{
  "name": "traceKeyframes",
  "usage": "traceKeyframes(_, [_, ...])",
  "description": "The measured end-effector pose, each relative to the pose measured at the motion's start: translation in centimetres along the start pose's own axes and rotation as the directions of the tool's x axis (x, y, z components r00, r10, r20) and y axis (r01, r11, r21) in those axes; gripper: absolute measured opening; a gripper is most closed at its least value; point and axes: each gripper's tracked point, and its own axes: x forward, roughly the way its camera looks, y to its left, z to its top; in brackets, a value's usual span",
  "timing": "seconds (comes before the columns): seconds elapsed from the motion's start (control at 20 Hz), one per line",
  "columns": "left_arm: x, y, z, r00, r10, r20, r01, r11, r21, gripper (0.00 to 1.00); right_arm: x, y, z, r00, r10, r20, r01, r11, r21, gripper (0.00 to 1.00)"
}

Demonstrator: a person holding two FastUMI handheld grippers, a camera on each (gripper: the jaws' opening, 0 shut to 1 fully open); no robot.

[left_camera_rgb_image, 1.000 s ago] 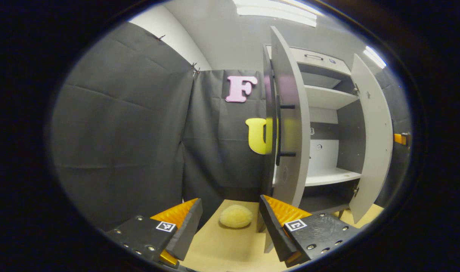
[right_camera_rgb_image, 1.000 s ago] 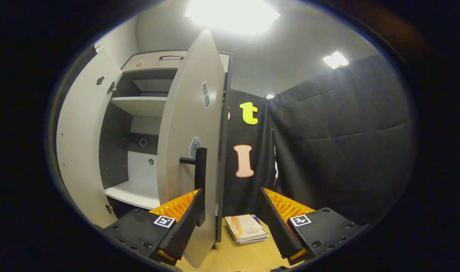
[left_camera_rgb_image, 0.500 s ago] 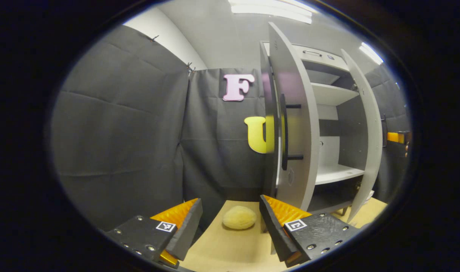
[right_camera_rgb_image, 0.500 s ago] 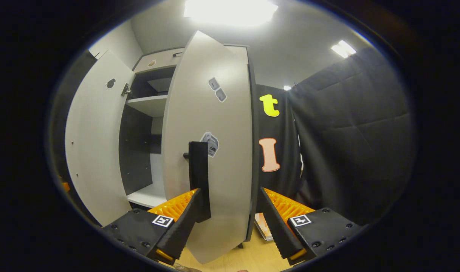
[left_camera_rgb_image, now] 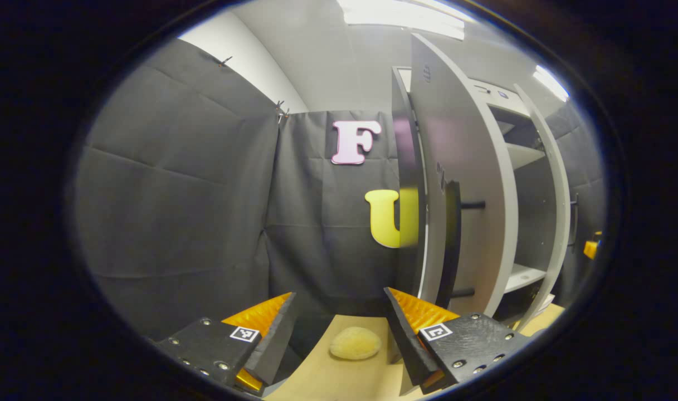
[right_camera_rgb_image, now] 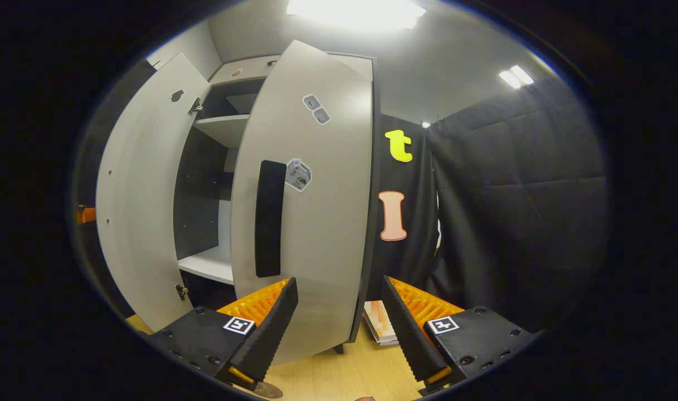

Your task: Grasp the bottle in the cabinet with the left hand and place it on the coaster, then close the right door with the right hand and the left door with the left hand.

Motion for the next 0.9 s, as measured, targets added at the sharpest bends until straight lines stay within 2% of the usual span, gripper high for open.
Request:
traceKeyframes(0.05, [0.6, -0.5, 0.5, 1.000, -0.001, 0.003, 0.002, 1.000, -0.014, 0.89, -0.2, -0.4, -0.5, 1.000, -0.003, -0.008, 0.003, 1.000, -0.001, 0.96])
traceKeyframes(0.2, [0.5, -2.0, 1.3, 1.000, -0.015, 0.019, 0.016, 0.999, -0.033, 0.88, -0.6, -1.9, -1.4, 1.000, -0.018, -0.025, 0.018, 1.000, 0.003, 0.96])
traceKeyframes(0.4, [0.4, -3.2, 1.7, 0.999, 0.014, 0.043, -0.014, 1.000, 0.000, 0.89, -1.0, -4.6, -2.3, 0.999, -0.045, -0.029, 0.046, 0.999, 0.024, 0.96])
traceKeyframes(0.6, [-0.1, -4.8, 1.6, 0.999, 0.027, 0.037, -0.027, 1.000, -0.016, 0.89, -0.9, -7.2, -3.2, 0.998, -0.053, -0.042, 0.054, 0.998, 0.022, 0.96])
traceKeyframes(0.9, [-0.9, -10.7, 1.6, 0.999, -0.027, 0.043, 0.029, 0.998, -0.049, 0.89, 0.3, -8.6, -4.3, 0.998, -0.015, -0.067, 0.018, 0.999, 0.042, 0.96])
